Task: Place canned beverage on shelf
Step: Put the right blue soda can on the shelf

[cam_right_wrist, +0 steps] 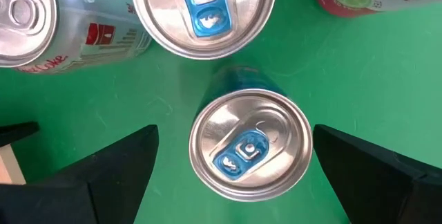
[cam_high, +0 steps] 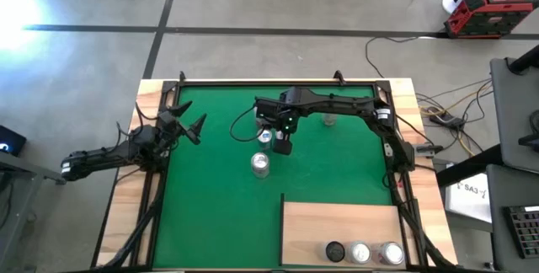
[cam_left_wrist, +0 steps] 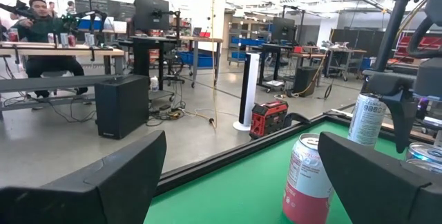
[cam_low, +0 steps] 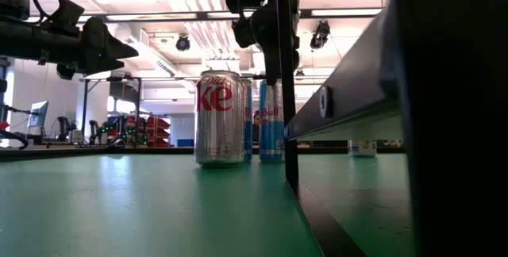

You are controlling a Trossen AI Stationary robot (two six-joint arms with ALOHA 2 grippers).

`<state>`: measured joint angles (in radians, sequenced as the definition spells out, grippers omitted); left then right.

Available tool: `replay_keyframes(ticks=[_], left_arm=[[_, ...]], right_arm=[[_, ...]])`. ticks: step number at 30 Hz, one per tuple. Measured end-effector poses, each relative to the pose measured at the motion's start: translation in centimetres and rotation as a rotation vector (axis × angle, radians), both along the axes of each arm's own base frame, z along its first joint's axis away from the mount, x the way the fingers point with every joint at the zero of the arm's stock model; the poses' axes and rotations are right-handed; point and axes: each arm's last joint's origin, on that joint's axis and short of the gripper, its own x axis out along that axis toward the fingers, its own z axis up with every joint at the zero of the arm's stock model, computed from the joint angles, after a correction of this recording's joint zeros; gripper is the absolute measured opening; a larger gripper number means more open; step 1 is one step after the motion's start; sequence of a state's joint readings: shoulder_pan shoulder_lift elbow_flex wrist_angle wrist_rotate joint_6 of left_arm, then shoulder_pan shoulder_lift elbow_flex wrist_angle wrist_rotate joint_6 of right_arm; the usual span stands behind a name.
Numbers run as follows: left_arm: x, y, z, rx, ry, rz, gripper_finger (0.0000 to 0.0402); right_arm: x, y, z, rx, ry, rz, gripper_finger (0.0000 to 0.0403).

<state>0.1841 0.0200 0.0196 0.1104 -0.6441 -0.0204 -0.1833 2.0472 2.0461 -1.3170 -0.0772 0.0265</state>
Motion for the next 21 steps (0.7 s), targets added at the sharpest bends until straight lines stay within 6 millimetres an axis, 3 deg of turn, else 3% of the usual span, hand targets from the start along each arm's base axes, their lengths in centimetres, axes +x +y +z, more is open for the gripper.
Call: replay_keyframes(ticks=[11, 21], left_arm=[[0.0, 0.0, 0.0, 0.0, 0.0, 0.0, 0.0363], [0.0, 0.0, 0.0, 0.0, 0.0, -0.001, 0.0363]], right_arm=[[0.1, 0.1, -1.2, 0.002, 0.011, 0.002, 0.0366], [0.1, 0.1, -2.1, 0.01, 0.016, -0.015, 0.0281]])
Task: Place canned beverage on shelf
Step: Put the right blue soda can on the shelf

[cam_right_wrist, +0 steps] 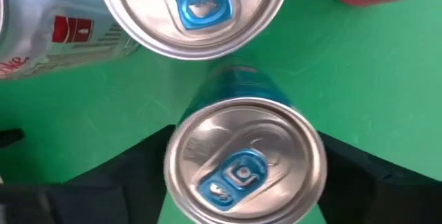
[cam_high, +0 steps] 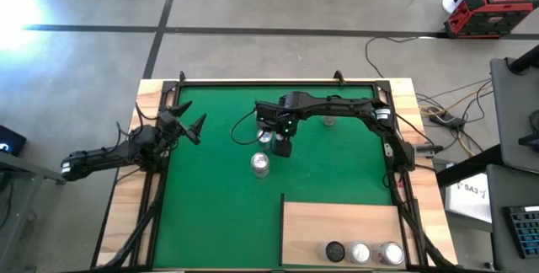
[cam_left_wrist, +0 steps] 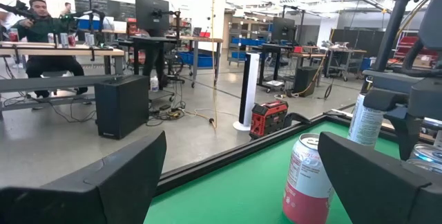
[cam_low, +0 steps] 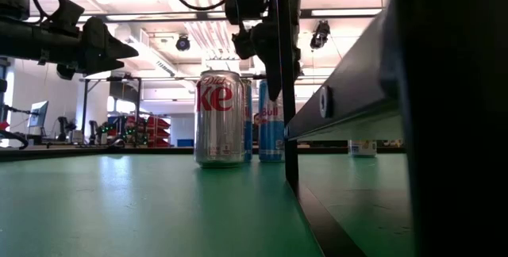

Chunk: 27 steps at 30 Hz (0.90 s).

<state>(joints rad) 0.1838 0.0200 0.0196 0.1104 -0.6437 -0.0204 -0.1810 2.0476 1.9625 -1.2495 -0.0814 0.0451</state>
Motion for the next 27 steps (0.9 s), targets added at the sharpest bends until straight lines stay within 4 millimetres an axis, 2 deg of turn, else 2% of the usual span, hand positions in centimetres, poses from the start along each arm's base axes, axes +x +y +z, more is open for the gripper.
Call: replay_keyframes(ticks=[5, 14, 27], left_arm=[[0.0, 0.0, 0.0, 0.0, 0.0, 0.0, 0.0363], [0.0, 0.0, 0.0, 0.0, 0.0, 0.0, 0.0363], [0.0, 0.0, 0.0, 0.0, 0.0, 0.0, 0.0363]], right_arm=[[0.0, 0.1, 0.0, 0.013, 0.002, -0.054, 0.0226], [-0.4, 1.0, 0.1, 0.051, 0.058, -0.116, 0.0226], [-1.5, 5.2, 1.6, 0.146, 0.116, 0.105, 0.0226]])
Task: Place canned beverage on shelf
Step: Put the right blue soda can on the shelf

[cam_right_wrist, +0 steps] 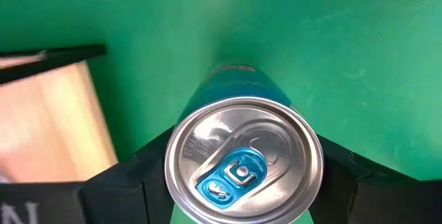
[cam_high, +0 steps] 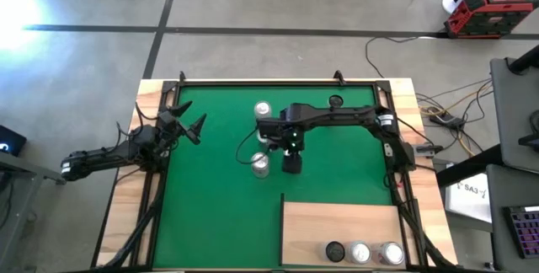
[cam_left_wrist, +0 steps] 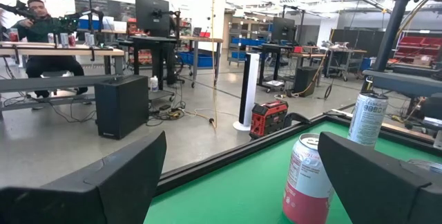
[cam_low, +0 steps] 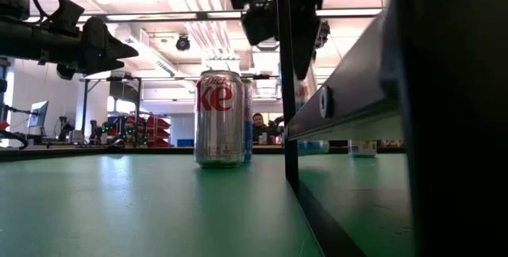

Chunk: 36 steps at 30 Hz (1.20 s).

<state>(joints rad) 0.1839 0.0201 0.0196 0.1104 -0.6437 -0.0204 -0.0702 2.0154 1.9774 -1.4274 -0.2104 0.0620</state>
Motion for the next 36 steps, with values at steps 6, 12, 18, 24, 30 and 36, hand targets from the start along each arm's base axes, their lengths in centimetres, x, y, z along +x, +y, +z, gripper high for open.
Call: replay_keyframes(ticks=[6, 12, 18, 24, 30, 36], left_arm=[[0.0, 0.0, 0.0, 0.0, 0.0, 0.0, 0.0363], [0.0, 0.0, 0.0, 0.0, 0.0, 0.0, 0.0363], [0.0, 0.0, 0.0, 0.0, 0.0, 0.0, 0.0363], [0.0, 0.0, 0.0, 0.0, 0.0, 0.0, 0.0363], [0.0, 0.0, 0.0, 0.0, 0.0, 0.0, 0.0363], [0.0, 0.0, 0.0, 0.0, 0.0, 0.0, 0.0363]], right_arm=[[-1.4, 2.8, 2.5, 0.006, -0.043, 0.057, 0.0226], [-3.6, 6.3, 4.3, -0.013, -0.077, 0.088, 0.0226], [-6.1, 10.0, 4.7, -0.005, -0.13, 0.144, 0.0231], [-8.3, 13.3, 5.2, -0.044, -0.224, 0.219, 0.0236], [-9.2, 16.3, 5.0, -0.066, -0.242, 0.343, 0.0238], [-9.0, 17.8, 4.6, -0.066, -0.242, 0.433, 0.0239]])
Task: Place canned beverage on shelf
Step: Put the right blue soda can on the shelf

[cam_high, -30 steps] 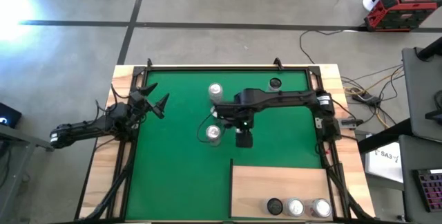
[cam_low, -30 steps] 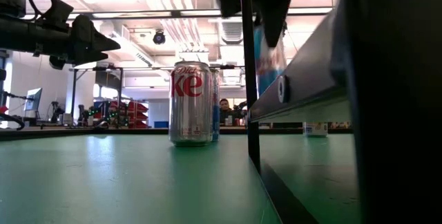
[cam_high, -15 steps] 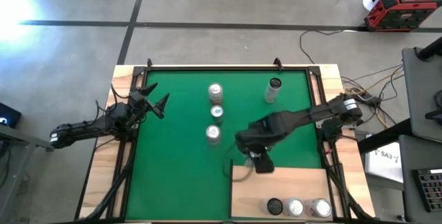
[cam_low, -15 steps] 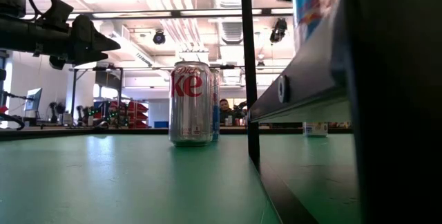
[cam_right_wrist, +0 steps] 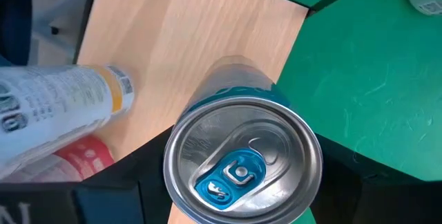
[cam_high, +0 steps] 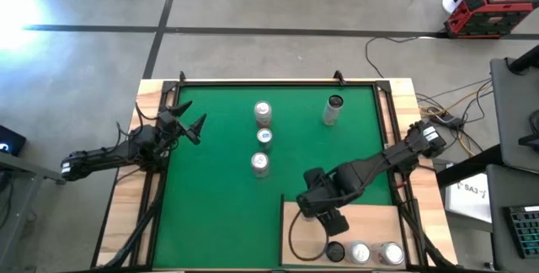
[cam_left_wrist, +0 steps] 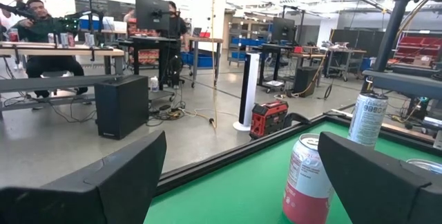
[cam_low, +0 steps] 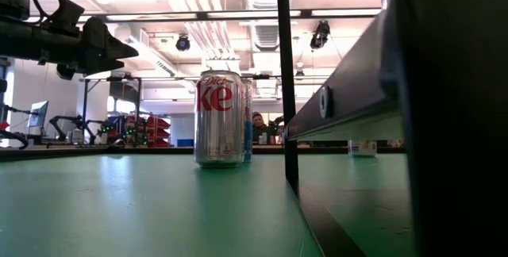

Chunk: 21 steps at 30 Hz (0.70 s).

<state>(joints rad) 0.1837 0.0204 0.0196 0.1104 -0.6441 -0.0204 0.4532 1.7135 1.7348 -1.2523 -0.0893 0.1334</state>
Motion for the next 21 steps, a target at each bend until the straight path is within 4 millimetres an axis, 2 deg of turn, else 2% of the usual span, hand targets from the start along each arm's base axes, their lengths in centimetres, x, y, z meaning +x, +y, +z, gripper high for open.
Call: replay_keyframes(ticks=[21], left_arm=[[0.0, 0.0, 0.0, 0.0, 0.0, 0.0, 0.0363]], right_arm=[[0.97, 0.75, -0.05, 0.028, -0.06, 0.091, 0.024]])
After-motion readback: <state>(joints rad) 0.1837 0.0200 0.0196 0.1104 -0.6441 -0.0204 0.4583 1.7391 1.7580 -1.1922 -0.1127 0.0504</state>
